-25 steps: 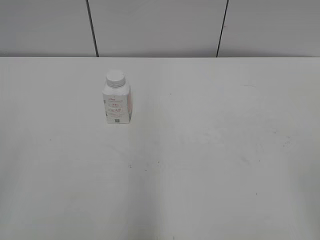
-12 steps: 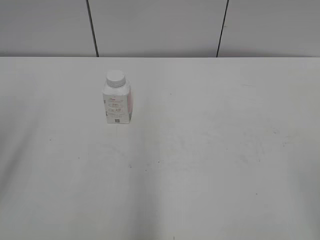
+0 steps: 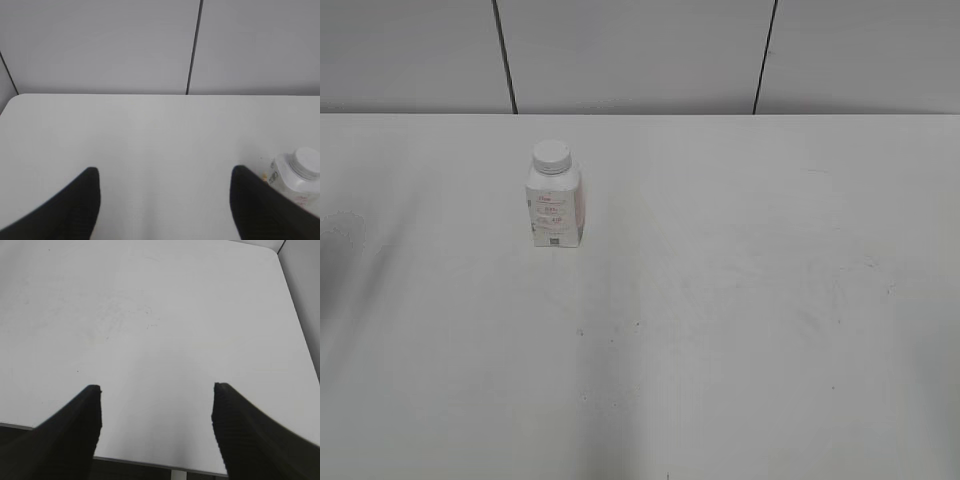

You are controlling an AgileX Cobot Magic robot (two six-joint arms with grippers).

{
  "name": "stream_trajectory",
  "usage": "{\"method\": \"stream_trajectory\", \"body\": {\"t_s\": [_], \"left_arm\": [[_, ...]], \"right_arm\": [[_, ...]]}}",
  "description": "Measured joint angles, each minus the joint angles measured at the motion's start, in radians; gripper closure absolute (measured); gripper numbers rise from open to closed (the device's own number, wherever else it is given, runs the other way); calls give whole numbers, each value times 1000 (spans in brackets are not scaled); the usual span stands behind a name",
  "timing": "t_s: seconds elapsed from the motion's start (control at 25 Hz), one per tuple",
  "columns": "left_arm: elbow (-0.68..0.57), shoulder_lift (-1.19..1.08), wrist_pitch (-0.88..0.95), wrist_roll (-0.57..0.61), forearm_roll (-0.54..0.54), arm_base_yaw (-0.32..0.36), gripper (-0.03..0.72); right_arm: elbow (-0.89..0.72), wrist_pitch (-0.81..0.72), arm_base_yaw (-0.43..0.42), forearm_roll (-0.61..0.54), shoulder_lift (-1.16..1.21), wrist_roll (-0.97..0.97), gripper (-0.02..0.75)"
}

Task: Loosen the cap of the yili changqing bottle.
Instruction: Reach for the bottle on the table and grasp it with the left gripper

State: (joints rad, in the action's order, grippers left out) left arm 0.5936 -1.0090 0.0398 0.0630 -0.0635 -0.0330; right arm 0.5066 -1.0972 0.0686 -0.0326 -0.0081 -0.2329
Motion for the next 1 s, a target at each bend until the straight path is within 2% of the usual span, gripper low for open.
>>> {"method": "stream_trajectory", "body": {"t_s": [0.16,0.24,0.4,0.48,0.68,0.84,1.0], "left_arm": [[0,-147,-132,-33,22,0,193],[0,-217,-177,-132,129,0,193],[0,-333,-295,-393,424,0,193],[0,-377,-364,-442,499,0,193],[0,-460,-530,-470,590,0,193],[0,-543,-744,-471,782,40,193],[1,-641,-873,-475,919,100,193]], "right_arm": [[0,0,0,0,0,0,192],[0,0,0,0,0,0,192],[0,0,0,0,0,0,192],[0,0,0,0,0,0,192],[0,0,0,0,0,0,192],[0,0,0,0,0,0,192],[0,0,0,0,0,0,192]]}}
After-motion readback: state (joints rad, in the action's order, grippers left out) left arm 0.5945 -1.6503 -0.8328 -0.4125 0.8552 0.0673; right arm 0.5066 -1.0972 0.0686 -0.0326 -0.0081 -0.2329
